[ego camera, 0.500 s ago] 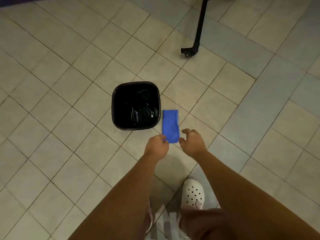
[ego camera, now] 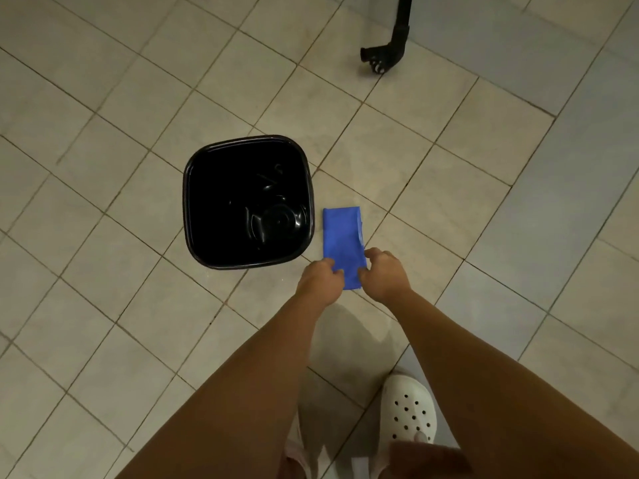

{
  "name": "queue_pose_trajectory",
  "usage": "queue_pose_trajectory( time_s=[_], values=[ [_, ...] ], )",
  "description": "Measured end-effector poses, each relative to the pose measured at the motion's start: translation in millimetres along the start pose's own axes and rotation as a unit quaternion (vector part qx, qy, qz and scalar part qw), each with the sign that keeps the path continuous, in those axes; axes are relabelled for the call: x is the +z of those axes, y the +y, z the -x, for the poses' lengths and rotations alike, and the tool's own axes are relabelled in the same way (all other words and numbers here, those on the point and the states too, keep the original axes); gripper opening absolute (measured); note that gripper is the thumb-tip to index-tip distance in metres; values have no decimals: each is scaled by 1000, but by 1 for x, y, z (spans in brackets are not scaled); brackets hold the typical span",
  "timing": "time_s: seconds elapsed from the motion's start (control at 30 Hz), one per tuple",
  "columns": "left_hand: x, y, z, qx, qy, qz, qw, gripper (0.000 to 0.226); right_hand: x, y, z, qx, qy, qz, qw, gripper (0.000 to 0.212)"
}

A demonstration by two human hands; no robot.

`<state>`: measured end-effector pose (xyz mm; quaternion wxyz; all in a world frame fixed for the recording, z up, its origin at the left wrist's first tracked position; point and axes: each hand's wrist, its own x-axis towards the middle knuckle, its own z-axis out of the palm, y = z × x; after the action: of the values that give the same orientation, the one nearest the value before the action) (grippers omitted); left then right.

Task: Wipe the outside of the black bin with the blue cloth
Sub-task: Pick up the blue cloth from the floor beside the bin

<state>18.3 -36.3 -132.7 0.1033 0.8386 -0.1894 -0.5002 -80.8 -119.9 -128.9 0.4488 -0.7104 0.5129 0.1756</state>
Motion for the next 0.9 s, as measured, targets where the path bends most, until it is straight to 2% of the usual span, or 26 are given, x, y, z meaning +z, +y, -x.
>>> queue_pose_trajectory(
  time_s=[0.23, 0.47, 0.67, 0.9],
  values=[
    [18, -5, -42, -53, -10, 52, 997, 56, 28, 20, -33, 12, -64, -17, 998, 54],
    [31, -10, -67, -138, -15, 164, 977, 53, 48, 24, -47, 24, -90, -41, 995, 60],
    [37, -9, -84, -144, -11, 145, 979, 48, 52, 33, -55, 35, -114, -44, 992, 64],
    [42, -10, -94, -103, 52, 75, 990, 40, 57, 42, -61, 41, -91, -68, 993, 63]
  ],
)
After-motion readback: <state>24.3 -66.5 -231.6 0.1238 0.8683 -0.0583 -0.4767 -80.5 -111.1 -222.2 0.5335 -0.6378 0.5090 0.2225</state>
